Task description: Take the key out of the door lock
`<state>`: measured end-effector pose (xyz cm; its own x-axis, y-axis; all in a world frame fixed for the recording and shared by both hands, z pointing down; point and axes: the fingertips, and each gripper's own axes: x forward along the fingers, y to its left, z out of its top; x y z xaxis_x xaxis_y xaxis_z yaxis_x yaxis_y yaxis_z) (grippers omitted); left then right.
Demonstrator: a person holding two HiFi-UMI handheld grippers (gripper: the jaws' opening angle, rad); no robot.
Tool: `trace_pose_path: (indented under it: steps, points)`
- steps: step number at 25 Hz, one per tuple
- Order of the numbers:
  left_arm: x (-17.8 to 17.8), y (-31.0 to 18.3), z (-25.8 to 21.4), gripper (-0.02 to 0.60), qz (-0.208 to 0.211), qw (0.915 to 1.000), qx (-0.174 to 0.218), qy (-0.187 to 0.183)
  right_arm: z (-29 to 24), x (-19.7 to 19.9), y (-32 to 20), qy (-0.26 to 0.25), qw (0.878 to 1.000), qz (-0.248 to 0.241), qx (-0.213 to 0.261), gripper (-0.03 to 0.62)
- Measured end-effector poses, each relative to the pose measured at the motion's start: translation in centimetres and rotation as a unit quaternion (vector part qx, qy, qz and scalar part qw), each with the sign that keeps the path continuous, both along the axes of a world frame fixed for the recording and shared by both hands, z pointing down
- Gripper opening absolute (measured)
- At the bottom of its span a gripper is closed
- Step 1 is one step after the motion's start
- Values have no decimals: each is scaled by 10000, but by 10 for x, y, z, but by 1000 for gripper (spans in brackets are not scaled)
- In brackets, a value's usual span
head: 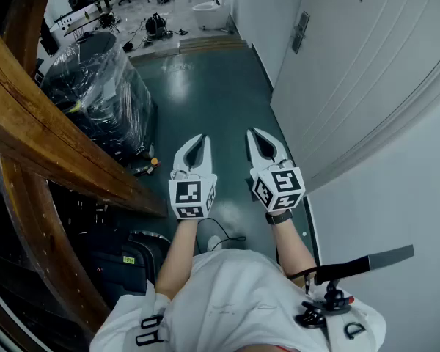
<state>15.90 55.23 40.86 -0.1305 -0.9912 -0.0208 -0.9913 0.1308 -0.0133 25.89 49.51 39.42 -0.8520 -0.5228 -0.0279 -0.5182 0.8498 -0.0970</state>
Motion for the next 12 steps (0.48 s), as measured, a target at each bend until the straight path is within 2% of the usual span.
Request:
trace_pose_path:
  steps: [7, 12]
  points:
    - [-45, -3, -1, 0, 55, 10000, -12, 13, 2, -47, 1, 12, 10000, -7, -24, -2]
    - [-56, -16, 9, 0, 222, 9995, -96, 179, 8, -66, -5, 101, 9999, -8, -42, -2]
